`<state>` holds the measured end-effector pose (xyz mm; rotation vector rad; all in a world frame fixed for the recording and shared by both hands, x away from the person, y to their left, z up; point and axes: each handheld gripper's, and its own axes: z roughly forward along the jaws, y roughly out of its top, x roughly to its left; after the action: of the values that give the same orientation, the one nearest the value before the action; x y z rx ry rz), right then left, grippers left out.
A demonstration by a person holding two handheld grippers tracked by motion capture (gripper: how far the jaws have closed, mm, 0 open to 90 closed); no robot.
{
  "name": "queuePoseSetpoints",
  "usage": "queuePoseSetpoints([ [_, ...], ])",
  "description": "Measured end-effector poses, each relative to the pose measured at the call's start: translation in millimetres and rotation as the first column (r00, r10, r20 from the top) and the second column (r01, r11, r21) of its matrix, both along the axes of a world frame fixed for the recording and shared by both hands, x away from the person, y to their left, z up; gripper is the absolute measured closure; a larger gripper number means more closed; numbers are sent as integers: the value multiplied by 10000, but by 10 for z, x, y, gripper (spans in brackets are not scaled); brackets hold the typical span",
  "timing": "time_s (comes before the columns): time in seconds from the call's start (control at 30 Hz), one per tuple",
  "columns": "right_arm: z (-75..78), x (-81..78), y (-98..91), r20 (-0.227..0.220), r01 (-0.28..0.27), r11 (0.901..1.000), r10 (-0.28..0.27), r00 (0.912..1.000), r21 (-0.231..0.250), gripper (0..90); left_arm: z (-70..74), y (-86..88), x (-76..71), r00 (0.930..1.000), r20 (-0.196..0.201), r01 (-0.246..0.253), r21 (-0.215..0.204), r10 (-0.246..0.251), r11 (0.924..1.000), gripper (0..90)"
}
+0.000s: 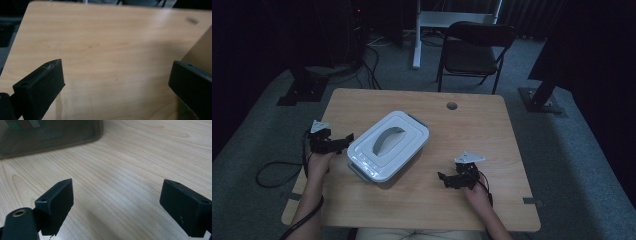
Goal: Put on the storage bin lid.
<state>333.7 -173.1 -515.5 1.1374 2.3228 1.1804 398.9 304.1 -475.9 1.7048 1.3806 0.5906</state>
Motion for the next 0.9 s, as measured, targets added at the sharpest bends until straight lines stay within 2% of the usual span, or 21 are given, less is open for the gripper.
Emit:
queuePoseSetpoints([
  [0.17,-1,2,3,-18,-11,10000,11,10000,38,116,-126,-26,67,9997,-249,69,-6,-69,10000,8],
  [0.23,-3,2,1,-39,-23,10000,23,10000,67,116,-165,-59,94,9988,-441,216,184,-207,9996,8],
  [0.27,-4,3,-1,-50,-20,10000,21,10000,75,116,-187,-79,103,9990,-383,240,201,-232,9995,8],
  [0.33,-8,9,-5,-73,-3,10000,4,10000,86,116,-204,-107,115,9990,-383,261,266,-251,9993,8],
  [0.37,-9,11,-6,-76,19,10000,-19,10000,87,116,-213,-130,117,9995,-221,247,235,-242,9994,8],
  [0.43,-12,13,-4,-78,-12,10000,13,10000,86,116,-224,-160,126,9993,-252,278,246,-271,9993,8],
  [0.47,-12,11,-1,-77,-33,10000,33,10000,73,116,-232,-174,130,9993,-208,321,135,-318,9994,8],
  [0.5,-11,8,1,-72,-43,10000,44,10000,69,116,-236,-191,136,9987,-331,387,147,-382,9991,8],
  [0.57,-11,3,-2,-42,-43,10000,43,10000,79,116,-240,-233,134,9982,-285,540,146,-535,9984,8],
  [0.67,-15,6,-14,-70,-15,10000,16,10000,78,116,-239,-254,128,9981,-322,529,182,-523,9984,11],
  [0.83,-6,-2,-22,-101,-89,9999,90,9999,113,116,-258,-269,87,9974,-528,490,-76,-493,9988,11],
  [0.9,-6,-8,-23,-119,-87,9999,89,9999,135,116,-256,-294,60,9972,-548,500,-9,-500,9987,10],
])
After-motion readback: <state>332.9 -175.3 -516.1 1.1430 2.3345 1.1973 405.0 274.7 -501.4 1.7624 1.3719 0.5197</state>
